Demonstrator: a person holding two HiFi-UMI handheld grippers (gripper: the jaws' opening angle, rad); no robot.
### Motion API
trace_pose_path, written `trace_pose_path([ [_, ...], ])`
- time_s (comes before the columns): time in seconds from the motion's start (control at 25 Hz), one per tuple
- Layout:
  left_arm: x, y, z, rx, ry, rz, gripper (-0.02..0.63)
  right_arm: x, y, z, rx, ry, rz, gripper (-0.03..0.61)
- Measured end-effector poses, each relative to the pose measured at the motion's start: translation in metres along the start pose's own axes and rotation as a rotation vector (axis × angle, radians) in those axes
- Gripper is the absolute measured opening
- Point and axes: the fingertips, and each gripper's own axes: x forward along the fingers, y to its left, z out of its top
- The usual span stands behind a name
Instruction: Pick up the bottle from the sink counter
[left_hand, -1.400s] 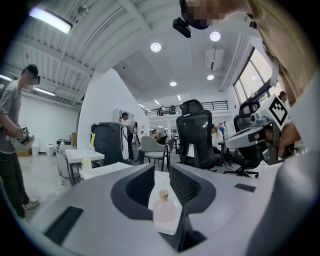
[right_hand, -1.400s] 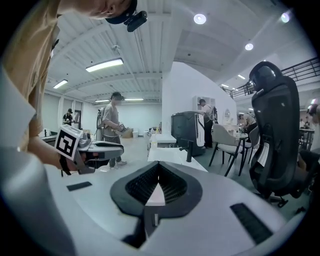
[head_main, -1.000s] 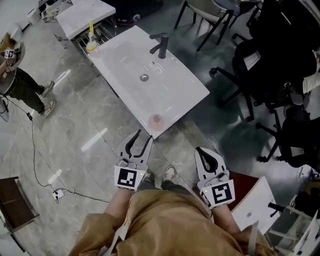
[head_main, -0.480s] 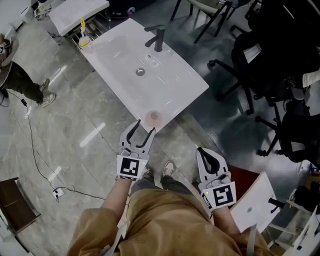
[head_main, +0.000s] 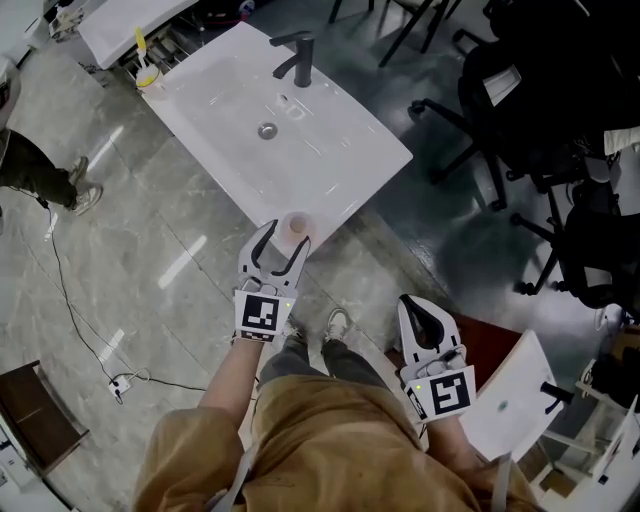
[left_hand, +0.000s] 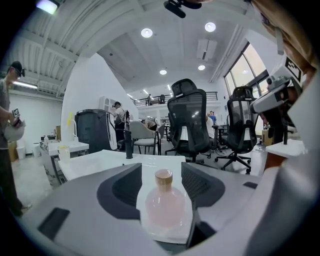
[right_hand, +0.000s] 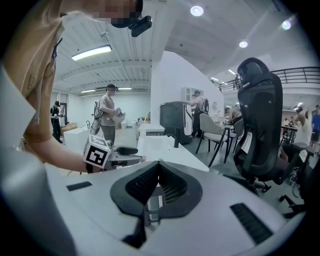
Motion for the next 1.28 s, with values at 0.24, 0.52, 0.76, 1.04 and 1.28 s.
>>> trace_pose_path([
  [0.24,0.017,-0.002,-0.011,-0.014,0.014,-0.009,0.251,-0.002,-0.006,-0.009,0.013,0.015,-0.022,0.003],
  [0.52,0.030,-0.005,-0.020,-0.005,0.010,-0.008,0.258,-0.003,-0.010,-0.016,0.027,0.031,-0.031,0.003],
  [0.76,0.038,-0.004,-0.023,0.000,0.004,-0.006,0.258,-0.006,-0.012,-0.022,0.032,0.039,-0.043,0.003],
  [1.04,0.047,-0.005,-0.027,-0.009,0.003,-0.003,0.256,-0.009,-0.015,-0.023,0.045,0.047,-0.046,0.003],
  [1.28,0.050,-0.004,-0.032,-0.017,0.002,0.007,0.256,-0.008,-0.016,-0.026,0.046,0.054,-0.046,0.003],
])
